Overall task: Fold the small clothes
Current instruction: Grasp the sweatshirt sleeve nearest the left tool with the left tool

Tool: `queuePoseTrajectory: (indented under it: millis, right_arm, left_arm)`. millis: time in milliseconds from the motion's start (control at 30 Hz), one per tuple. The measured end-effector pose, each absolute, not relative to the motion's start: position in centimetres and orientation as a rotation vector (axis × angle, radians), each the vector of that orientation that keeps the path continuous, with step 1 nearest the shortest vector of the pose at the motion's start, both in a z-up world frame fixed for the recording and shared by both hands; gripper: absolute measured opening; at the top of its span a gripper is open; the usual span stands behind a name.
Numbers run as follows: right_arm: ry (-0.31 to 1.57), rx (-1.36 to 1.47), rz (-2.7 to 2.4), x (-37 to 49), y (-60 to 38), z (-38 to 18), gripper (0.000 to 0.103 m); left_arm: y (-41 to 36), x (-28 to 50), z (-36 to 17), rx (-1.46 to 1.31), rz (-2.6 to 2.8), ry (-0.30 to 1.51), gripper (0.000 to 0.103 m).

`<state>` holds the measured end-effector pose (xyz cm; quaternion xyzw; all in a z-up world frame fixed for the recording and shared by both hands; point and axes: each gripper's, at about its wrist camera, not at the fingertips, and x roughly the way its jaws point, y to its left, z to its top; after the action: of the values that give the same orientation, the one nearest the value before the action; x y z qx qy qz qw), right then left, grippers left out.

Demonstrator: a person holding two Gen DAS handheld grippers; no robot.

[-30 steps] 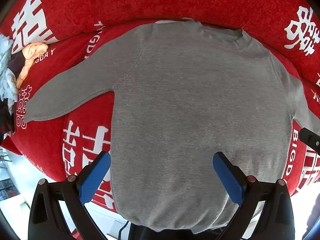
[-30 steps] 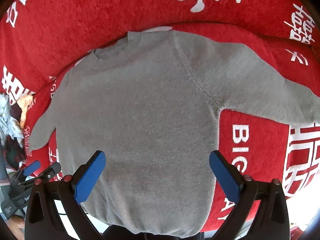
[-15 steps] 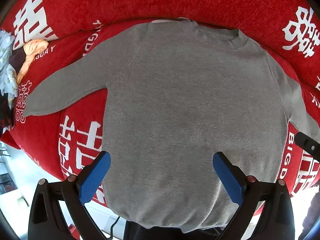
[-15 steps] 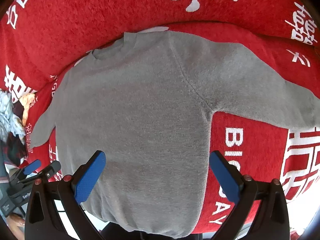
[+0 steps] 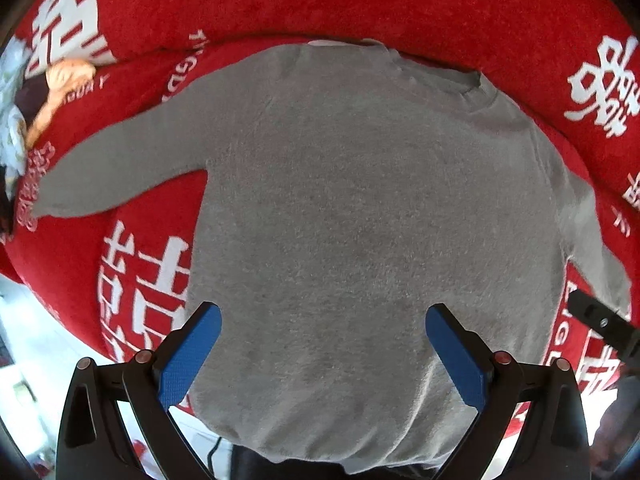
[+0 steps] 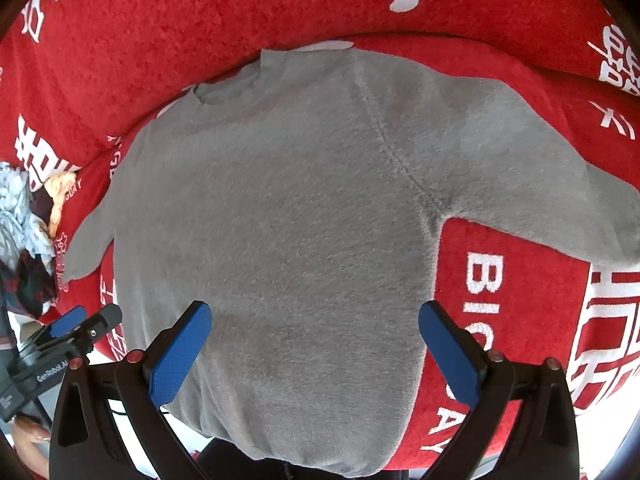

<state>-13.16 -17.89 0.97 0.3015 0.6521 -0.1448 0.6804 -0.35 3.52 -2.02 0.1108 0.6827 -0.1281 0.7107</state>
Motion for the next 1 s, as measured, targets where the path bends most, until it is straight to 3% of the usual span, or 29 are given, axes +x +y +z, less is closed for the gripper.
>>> queuePoseTrajectory:
  millis: [300,600,767,1000]
  right_arm:
    - [1.443,0.731,-0.34,-11.8,-14.4,0.2,0.103]
    - [1.484,0.698,-0.217,-6.2,-4.2,-1.3,0.103]
    - [1.527,0.64,-0.118,-2.2,2.4,-2.7,0.103]
    - [1.553,0.598,-0.045,0.1,7.1,-3.6,0.103]
  left_arm:
    - [8.7,2.9,-4.2,0.018,-0.363,1.546,0.103]
    - [26.8,11.0,-5.9,-0.255,-0.171,1.389,0.103]
    - [37.3,13.9,-9.6,-0.511,-0.082,1.336,0.103]
    - [40.4,16.1,-11.2,-0.7,-0.157,1.239,0.103]
